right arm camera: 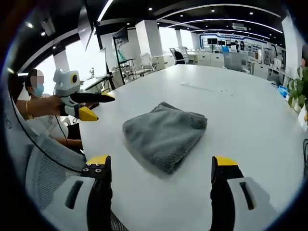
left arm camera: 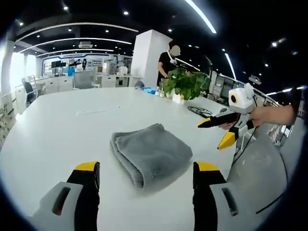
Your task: Fold the towel on the table until its edges align and the towel forms a compact rectangular stack.
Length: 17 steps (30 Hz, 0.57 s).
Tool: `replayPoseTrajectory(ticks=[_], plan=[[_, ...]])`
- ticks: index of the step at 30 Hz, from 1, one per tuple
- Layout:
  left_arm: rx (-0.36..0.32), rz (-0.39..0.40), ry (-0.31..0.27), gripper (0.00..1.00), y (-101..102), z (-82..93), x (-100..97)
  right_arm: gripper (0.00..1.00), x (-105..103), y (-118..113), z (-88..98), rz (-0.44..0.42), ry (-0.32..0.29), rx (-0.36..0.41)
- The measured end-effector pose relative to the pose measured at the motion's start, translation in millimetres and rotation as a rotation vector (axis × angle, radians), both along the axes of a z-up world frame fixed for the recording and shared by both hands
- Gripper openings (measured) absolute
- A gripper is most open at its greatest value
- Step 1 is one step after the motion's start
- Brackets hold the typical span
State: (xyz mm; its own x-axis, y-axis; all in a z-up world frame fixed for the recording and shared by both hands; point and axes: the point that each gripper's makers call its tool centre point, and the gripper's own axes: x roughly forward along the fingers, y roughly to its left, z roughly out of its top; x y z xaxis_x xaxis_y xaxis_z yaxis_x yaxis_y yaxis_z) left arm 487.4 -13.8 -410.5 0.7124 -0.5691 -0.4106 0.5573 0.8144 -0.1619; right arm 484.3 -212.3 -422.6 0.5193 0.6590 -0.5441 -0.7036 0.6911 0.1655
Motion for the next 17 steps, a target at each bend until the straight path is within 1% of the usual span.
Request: replayPoseTrajectory(ticks=[3,5,7,8,9,10,11,14,15,17], plan=[[-0.019,0.018,-0.006,0.82,3.1,2.4,-9.7,0.87,-11.3,-4.7,6.4,-0.017,-0.017,0.013],[-0.048,0.038,-0.011,0.83,6.4,5.7,-13.7,0.89,-19.2,-7.3,7.3,-0.028,-0.032,0.020],[-0.059,0.055,-0.018,0.85,1.2,17.9,-21.3,0.89,-23.6,-10.3,7.9,-0.042,-0.038,0.020],[-0.060,0.062,-0.023,0.85,2.1,19.4,-22.4,0.89,-23.6,-11.2,10.9,-0.050,-0.044,0.027],[-0.054,0.072,-0.032,0.85,10.4,14.4,-19.6,0.88,-23.1,-12.3,13.2,-0.077,-0.053,0.043],[-0.039,0.068,-0.041,0.86,12.3,14.4,-20.9,0.88,-23.2,-14.6,13.0,-0.108,-0.047,0.062],[-0.037,0.065,-0.041,0.87,10.7,15.8,-22.6,0.89,-24.2,-14.6,12.8,-0.111,-0.042,0.066],[-0.035,0.046,-0.041,0.94,6.4,21.9,-28.2,0.92,-28.2,-12.7,17.9,-0.139,-0.065,0.081],[-0.037,0.037,-0.046,0.96,10.5,18.4,-27.6,0.92,-29.6,-12.2,18.0,-0.147,-0.060,0.084],[-0.028,0.029,-0.054,0.98,9.7,20.0,-28.8,0.94,-30.9,-11.3,20.2,-0.158,-0.066,0.088]])
